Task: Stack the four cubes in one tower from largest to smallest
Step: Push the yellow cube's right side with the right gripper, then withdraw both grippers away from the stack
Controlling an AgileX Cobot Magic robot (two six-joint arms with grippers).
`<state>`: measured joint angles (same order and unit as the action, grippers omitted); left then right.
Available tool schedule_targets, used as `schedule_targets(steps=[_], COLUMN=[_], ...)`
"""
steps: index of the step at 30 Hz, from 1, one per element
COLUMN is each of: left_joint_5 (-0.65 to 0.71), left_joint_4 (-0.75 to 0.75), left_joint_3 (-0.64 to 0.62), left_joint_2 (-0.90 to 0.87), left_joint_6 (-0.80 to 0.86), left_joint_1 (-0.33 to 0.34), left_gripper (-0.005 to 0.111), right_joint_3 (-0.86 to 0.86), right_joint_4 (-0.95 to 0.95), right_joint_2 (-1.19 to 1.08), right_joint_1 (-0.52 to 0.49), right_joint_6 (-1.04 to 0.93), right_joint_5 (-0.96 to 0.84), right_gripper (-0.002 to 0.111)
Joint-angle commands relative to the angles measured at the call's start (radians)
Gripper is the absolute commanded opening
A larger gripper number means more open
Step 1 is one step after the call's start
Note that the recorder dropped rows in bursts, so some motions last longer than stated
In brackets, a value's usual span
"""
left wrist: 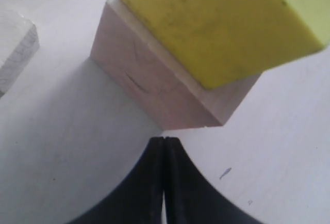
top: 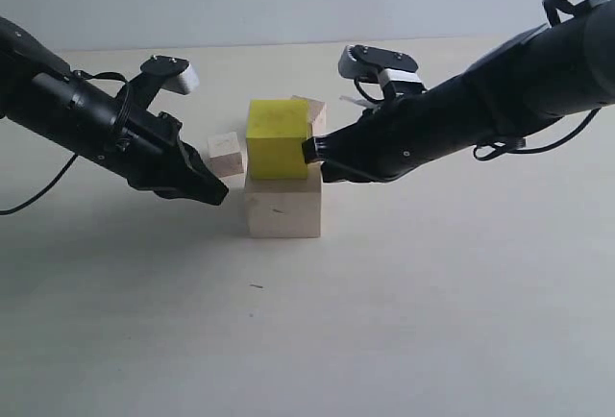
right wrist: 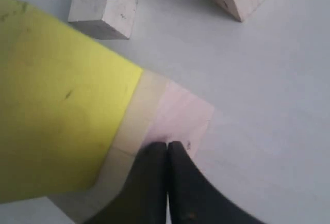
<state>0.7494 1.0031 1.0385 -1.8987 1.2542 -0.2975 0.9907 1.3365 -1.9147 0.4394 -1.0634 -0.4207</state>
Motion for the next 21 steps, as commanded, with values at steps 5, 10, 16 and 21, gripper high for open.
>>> schedule_targets(steps=[5,10,16,21], left_joint_5=[-0.005,-0.005,-0.008,-0.001], left_joint_4=[0.002,0.002,0.009,-0.001], left_joint_3=[-0.003,-0.003,-0.003,-0.003], left_joint_2=[0.001,0.001,0.013,0.079], left_joint_6=[0.005,0.005,0.005,-0.009], left_joint_1=[-0.003,-0.003,-0.003,0.015], left_gripper=[0.0,0.0,0.0,0.0], right_joint_3=[0.004,0.004,0.004,0.004], right_joint_4=[0.032,0.041,0.031,-0.128], right_joint_2=[-0.002,-0.002,0.009,0.08], right_joint_1=[-0.005,-0.005,-0.005,-0.005], right_joint_6=[-0.036,-0.057,-0.042,0.147], right_joint_5=[0.001,0.001,0.005,0.046], right_gripper=[0.0,0.0,0.0,0.0])
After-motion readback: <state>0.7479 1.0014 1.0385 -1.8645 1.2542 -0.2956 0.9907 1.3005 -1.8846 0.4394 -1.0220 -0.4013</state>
